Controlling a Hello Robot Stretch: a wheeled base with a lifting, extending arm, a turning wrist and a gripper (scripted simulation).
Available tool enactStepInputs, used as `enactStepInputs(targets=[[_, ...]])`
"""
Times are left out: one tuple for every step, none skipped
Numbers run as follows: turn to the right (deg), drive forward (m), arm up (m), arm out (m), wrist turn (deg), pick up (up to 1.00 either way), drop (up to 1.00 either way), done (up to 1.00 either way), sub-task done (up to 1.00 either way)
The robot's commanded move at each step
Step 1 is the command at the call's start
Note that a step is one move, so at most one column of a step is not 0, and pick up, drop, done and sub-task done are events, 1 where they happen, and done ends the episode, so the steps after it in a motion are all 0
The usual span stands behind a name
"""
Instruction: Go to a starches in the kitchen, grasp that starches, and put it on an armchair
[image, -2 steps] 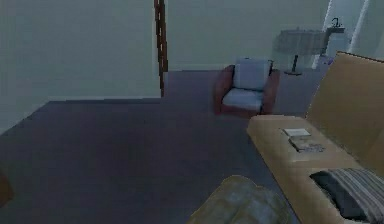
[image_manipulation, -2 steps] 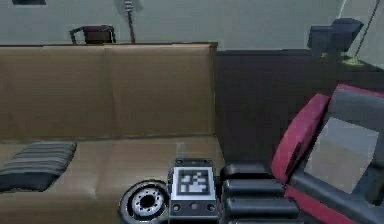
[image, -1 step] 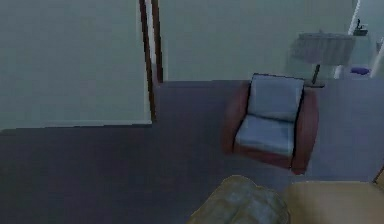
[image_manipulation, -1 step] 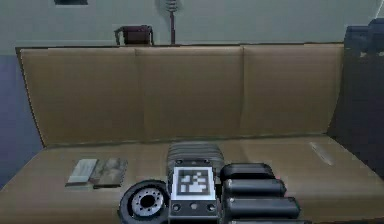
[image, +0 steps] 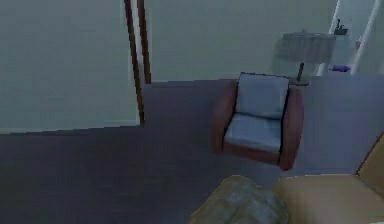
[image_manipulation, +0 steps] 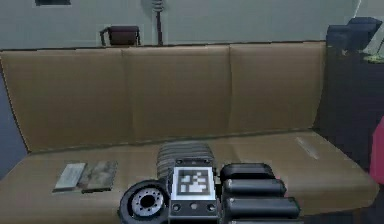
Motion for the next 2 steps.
enactStepInputs(targets=[[0.0, 1.00, 0.00, 0.00, 0.0, 0.00, 0.00, 0.00, 0.00], [0.0, 0.30, 0.00, 0.00, 0.0, 0.00, 0.00, 0.00, 0.00]])
